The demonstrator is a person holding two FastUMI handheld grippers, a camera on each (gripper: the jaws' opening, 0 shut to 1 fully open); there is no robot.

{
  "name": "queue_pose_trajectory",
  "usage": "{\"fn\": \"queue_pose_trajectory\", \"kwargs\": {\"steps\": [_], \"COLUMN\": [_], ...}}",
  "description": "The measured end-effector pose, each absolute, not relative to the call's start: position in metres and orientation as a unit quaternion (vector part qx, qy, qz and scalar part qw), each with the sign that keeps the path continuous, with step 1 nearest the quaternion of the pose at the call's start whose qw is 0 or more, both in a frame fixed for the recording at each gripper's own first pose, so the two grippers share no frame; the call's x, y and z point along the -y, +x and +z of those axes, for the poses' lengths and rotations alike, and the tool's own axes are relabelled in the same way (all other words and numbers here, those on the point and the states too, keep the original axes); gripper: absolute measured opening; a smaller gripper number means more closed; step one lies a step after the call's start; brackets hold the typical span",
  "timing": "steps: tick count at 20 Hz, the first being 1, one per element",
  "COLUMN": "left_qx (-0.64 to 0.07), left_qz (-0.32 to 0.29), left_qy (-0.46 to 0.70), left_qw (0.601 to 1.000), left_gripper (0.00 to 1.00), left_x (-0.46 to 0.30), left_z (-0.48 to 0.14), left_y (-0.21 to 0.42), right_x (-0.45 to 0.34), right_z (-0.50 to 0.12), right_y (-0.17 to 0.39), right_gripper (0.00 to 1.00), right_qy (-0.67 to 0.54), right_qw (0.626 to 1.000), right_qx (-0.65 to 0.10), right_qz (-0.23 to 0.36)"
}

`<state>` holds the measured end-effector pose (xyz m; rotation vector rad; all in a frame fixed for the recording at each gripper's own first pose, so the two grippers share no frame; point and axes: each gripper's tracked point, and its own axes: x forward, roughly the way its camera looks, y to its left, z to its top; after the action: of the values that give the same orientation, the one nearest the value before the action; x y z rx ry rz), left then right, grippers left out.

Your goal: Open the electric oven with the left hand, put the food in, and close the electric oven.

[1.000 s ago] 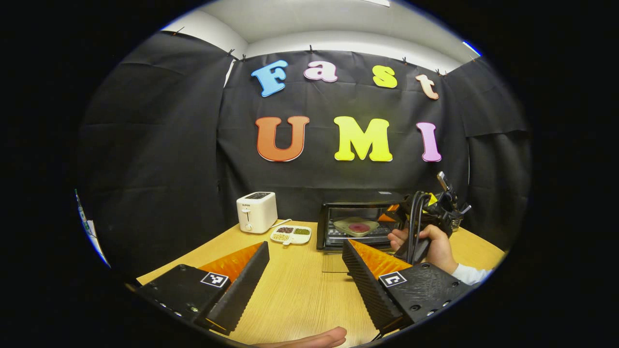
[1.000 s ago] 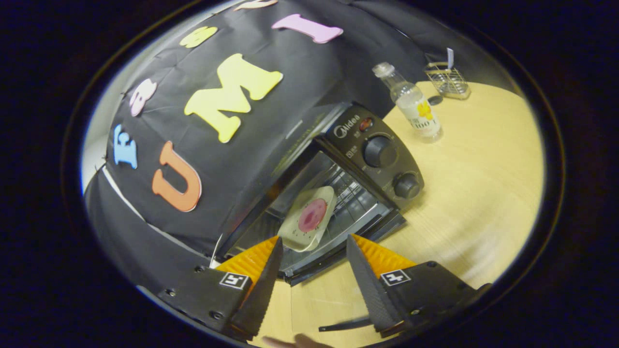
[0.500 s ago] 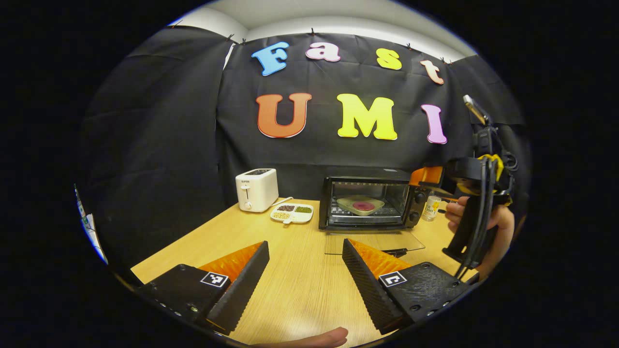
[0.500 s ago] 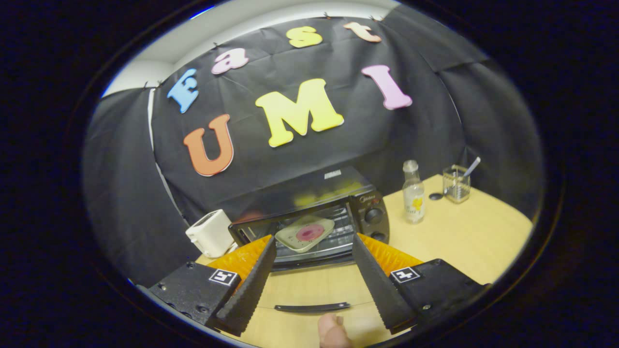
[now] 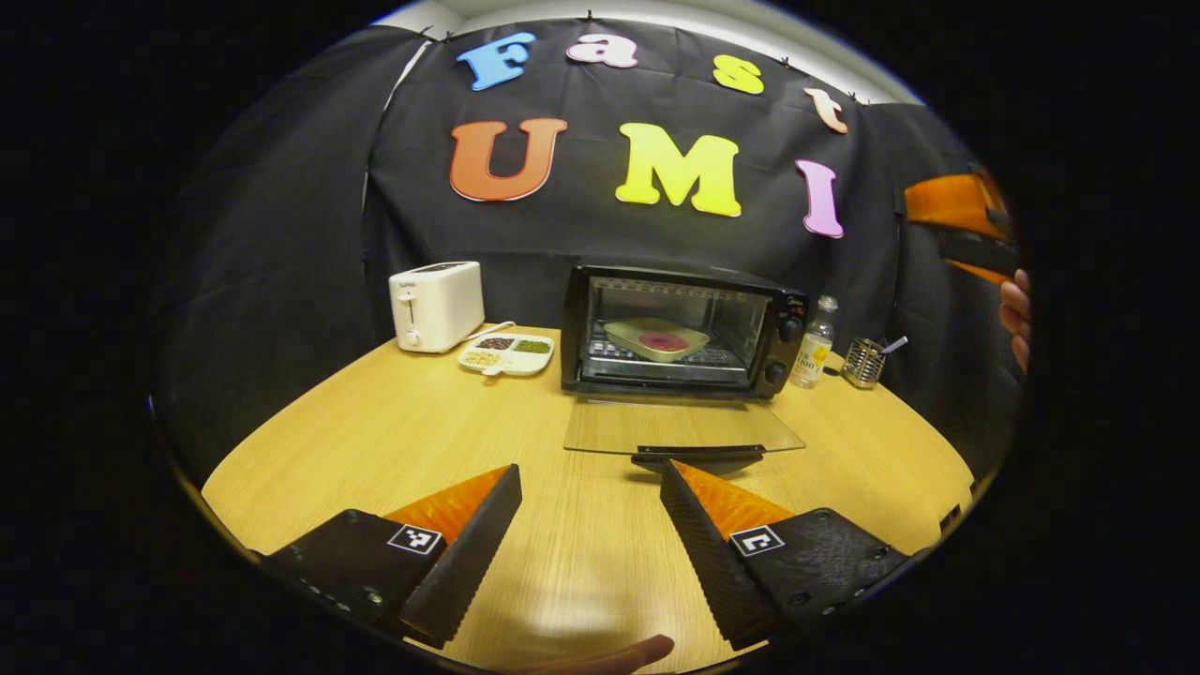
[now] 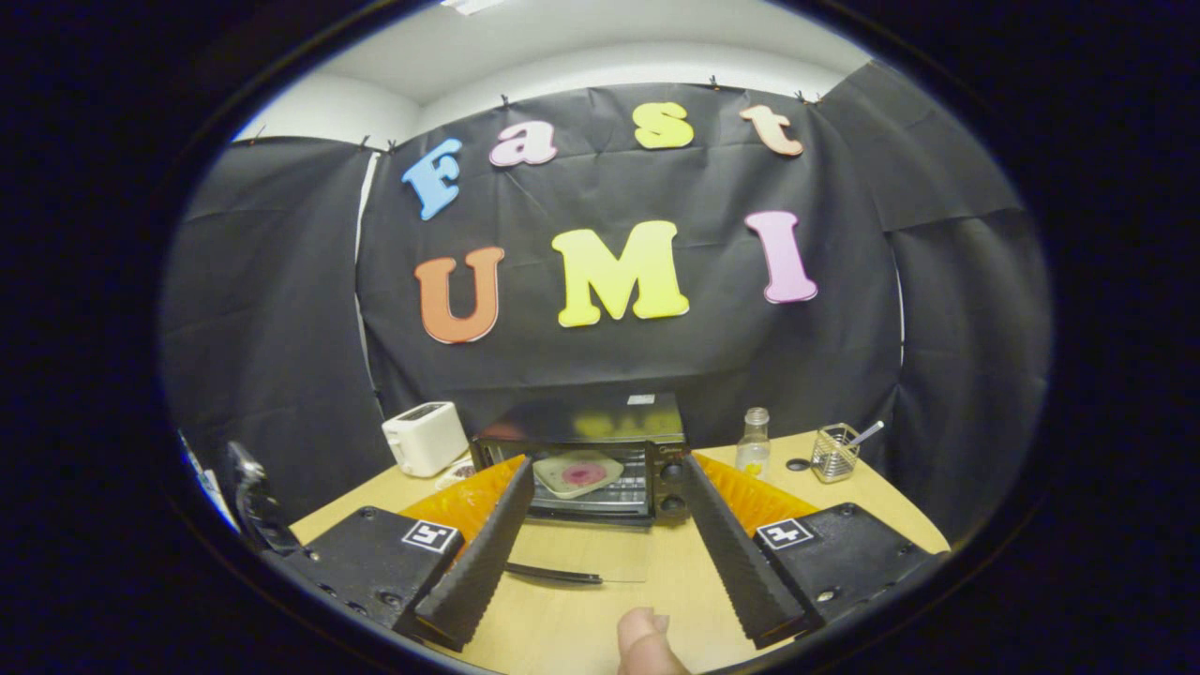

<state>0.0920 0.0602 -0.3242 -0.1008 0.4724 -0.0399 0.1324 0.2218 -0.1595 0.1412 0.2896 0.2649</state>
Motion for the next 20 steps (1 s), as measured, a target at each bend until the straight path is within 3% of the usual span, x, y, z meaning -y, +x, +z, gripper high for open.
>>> {"fn": "queue_pose_trajectory", "kwargs": {"steps": [1,10,12,13,18,19,20], "left_qx": [-0.238,-0.274,-0.282,-0.283,-0.307,-0.312,-0.315], "left_qz": [-0.029,-0.092,-0.097,-0.097,-0.09,-0.086,-0.081], "left_qy": [-0.042,-0.016,-0.003,0.005,0.001,0.007,0.012], "left_qw": [0.97,0.957,0.955,0.954,0.947,0.946,0.946], "left_gripper": [0.96,0.96,0.95,0.96,0.95,0.94,0.94], "left_x": [-0.052,0.01,0.021,0.024,0.04,0.04,0.038], "left_z": [-0.33,-0.37,-0.375,-0.375,-0.39,-0.394,-0.396], "left_y": [0.095,0.122,0.129,0.132,0.147,0.15,0.152], "right_x": [-0.209,-0.077,-0.059,-0.052,-0.026,-0.022,-0.019], "right_z": [-0.148,-0.067,-0.066,-0.066,-0.086,-0.086,-0.089], "right_y": [0.126,0.056,0.049,0.047,0.048,0.049,0.049], "right_gripper": [0.96,0.95,1.0,0.95,0.96,1.0,0.95], "right_qy": [0.073,0.055,0.052,0.055,0.062,0.063,0.062], "right_qw": [0.979,0.997,0.998,0.998,0.997,0.997,0.997], "right_qx": [-0.137,-0.03,-0.02,-0.017,-0.036,-0.034,-0.037], "right_qz": [0.13,0.037,0.022,0.017,0.007,0.006,0.006]}}
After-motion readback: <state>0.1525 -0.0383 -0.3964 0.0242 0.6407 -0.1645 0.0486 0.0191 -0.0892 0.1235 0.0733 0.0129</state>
